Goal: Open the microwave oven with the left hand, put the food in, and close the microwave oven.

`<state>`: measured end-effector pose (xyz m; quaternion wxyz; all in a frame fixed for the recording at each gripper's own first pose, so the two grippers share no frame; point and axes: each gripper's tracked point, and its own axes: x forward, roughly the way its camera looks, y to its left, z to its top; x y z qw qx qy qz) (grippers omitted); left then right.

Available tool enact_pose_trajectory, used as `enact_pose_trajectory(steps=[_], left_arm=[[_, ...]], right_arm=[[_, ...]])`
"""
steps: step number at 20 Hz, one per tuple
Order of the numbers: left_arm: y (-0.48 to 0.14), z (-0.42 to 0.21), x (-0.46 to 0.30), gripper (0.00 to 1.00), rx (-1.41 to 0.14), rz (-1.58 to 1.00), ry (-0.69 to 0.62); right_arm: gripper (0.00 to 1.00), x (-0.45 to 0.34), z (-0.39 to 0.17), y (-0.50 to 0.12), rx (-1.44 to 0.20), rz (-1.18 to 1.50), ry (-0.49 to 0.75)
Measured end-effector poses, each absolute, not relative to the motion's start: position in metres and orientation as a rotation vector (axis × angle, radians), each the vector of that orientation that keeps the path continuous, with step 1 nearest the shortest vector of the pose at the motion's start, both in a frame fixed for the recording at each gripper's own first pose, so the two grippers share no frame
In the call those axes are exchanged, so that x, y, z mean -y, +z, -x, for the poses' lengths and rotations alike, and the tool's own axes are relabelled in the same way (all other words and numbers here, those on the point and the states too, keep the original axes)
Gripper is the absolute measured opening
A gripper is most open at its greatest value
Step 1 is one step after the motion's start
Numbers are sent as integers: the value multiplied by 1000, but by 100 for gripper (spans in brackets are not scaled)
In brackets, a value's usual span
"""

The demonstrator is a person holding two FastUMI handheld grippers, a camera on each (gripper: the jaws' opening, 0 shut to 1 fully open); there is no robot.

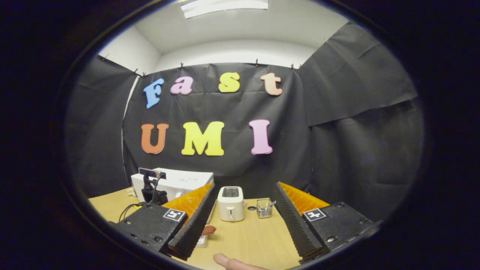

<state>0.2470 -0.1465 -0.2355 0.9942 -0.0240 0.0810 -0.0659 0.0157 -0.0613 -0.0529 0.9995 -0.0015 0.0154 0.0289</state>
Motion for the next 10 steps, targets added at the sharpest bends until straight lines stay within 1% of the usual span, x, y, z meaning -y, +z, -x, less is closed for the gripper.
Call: enact_pose_trajectory(steps=[2,3,4,5,6,8,9,10], left_arm=[[-237,-245,146,10,-158,1,-116],[-228,-239,142,9,-129,-6,-93],[-214,-243,147,2,-71,5,-113],[-214,-249,149,0,-73,3,-109],[-227,-248,149,0,-131,9,-103],[-225,-248,149,1,-108,8,-96],[-233,-246,148,10,-119,-20,-76],[-244,-248,147,28,-141,-42,-68]], right_arm=[[99,67,-15,-53,-30,1,52],[99,69,-15,-52,-26,2,47],[99,69,-15,-52,-20,3,46],[99,70,-15,-53,-22,3,44],[99,70,-15,-56,-26,3,48],[99,70,-17,-61,-32,-4,55],[99,72,-19,-64,-37,-7,54],[99,73,-21,-69,-42,-9,52]])
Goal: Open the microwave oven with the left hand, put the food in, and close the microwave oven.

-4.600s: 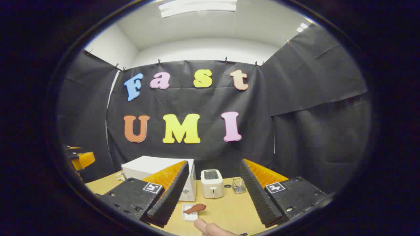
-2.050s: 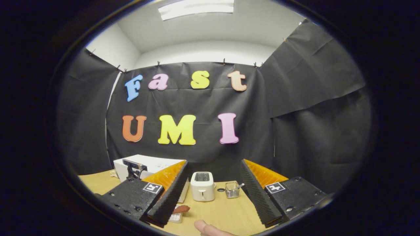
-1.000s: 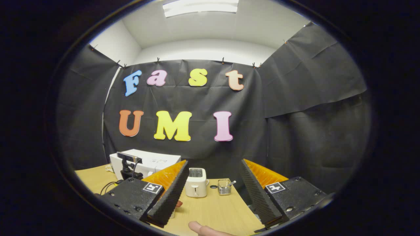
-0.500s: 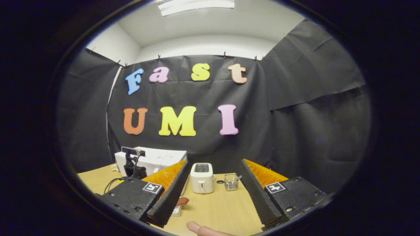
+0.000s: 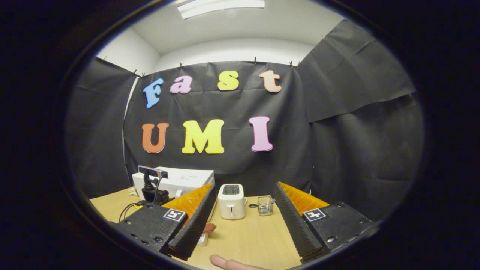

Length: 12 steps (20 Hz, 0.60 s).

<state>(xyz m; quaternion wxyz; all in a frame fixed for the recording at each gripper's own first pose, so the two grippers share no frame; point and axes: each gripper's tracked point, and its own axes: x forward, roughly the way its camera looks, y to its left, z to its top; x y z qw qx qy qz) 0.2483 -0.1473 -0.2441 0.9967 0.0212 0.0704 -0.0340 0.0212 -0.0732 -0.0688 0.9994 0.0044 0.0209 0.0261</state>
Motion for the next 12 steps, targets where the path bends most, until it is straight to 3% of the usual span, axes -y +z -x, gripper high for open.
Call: enact_pose_trajectory(steps=[1,2,4,5,6,7,10,11,12], left_arm=[[-250,-248,147,60,-158,-41,-60],[-252,-252,151,74,-153,-27,-77],[-247,-261,146,73,-143,9,-67],[-247,-268,144,70,-141,29,-62],[-251,-271,147,46,-159,55,-80],[-257,-275,152,36,-197,76,-74],[-252,-276,147,27,-170,-26,-32],[-251,-278,147,7,-167,-3,-35],[-250,-275,148,13,-178,38,-52]], right_arm=[[99,75,-24,-72,-49,-12,49],[99,77,-26,-76,-58,-17,47],[99,78,-31,-84,-77,-28,52],[99,79,-33,-87,-86,-33,53],[99,80,-36,-91,-95,-39,52],[99,81,-39,-93,-102,-42,50],[99,80,-43,-102,-123,-42,48],[99,79,-43,-105,-132,-42,49],[99,76,-42,-106,-137,-47,54]])
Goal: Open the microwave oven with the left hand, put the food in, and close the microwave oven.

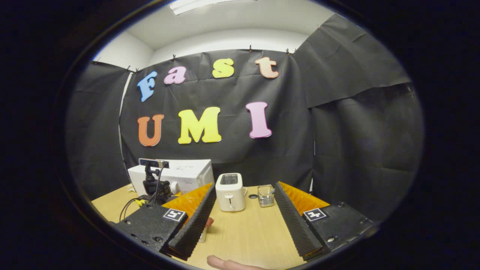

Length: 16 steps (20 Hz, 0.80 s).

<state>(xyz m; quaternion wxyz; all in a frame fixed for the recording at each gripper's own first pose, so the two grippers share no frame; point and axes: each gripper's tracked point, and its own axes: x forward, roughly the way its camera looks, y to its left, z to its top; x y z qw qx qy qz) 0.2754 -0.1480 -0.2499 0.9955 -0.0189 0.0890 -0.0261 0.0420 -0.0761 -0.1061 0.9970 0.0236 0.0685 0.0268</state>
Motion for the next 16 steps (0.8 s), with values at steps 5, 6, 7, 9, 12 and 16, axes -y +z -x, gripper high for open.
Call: enact_pose_trajectory(steps=[5,6,7,9,12,16], left_arm=[[-250,-270,148,5,-177,20,-83],[-246,-261,147,5,-167,39,-77],[-245,-259,145,4,-152,18,-76],[-248,-245,145,4,-137,0,-97],[-250,-219,138,4,-157,47,-123],[-247,-173,121,13,-136,30,-139]], right_arm=[[99,72,-38,-104,-132,-35,58],[99,71,-37,-103,-129,-34,58],[99,71,-37,-103,-125,-35,58],[99,70,-38,-106,-134,-40,54],[99,61,-35,-114,-152,-48,69],[99,53,-28,-119,-164,-28,73]])
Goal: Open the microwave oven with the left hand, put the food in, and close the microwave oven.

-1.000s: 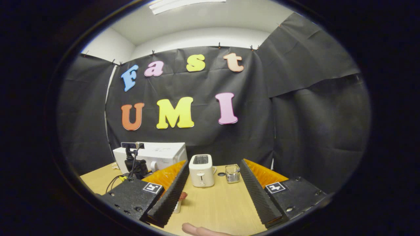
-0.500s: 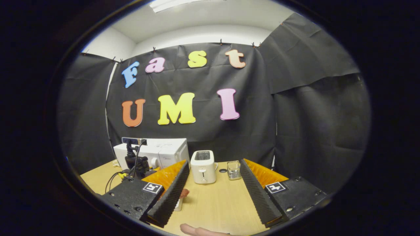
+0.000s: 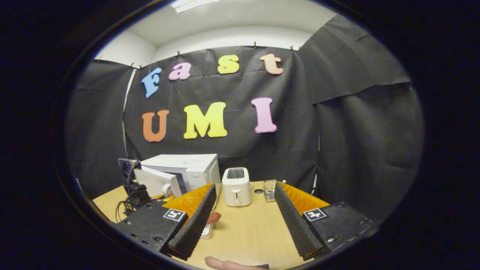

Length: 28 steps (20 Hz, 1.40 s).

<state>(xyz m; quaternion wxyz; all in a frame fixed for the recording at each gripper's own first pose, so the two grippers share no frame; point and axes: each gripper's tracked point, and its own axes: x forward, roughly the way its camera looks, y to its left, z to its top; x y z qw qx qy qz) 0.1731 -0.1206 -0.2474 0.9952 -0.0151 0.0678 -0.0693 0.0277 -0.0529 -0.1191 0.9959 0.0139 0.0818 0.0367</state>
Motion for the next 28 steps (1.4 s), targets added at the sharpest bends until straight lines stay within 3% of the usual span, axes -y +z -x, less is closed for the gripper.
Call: enact_pose_trajectory(steps=[2,3,4,6,11,12,13,14,15,17,18,21,28], left_arm=[[-244,-143,102,19,-120,4,-124],[-243,-129,93,18,-117,6,-117],[-241,-117,83,23,-107,16,-118],[-237,-91,64,23,-102,52,-120],[-232,-33,-2,49,-81,21,-88],[-235,-22,-17,50,-90,18,-77],[-238,-14,-33,68,-101,13,-61],[-239,-9,-53,65,-98,5,-30],[-245,-4,-73,90,-123,9,-10],[-250,10,-98,89,-148,52,19],[-248,13,-113,97,-147,48,47],[-242,35,-136,93,-147,18,112],[-181,61,-117,94,-94,-18,109]], right_arm=[[99,45,-21,-119,-165,-21,83],[92,41,-18,-118,-165,-21,88],[99,36,-14,-118,-164,-19,97],[99,28,-6,-117,-160,-14,109],[99,-2,10,-116,-154,1,152],[99,-8,13,-117,-153,8,160],[99,-14,15,-117,-152,16,168],[99,-20,18,-117,-149,22,179],[99,-26,20,-117,-147,29,188],[99,-37,19,-120,-150,44,204],[99,-43,19,-124,-156,54,214],[99,-55,14,-136,-179,101,237],[99,-49,-38,-160,-261,158,247]])
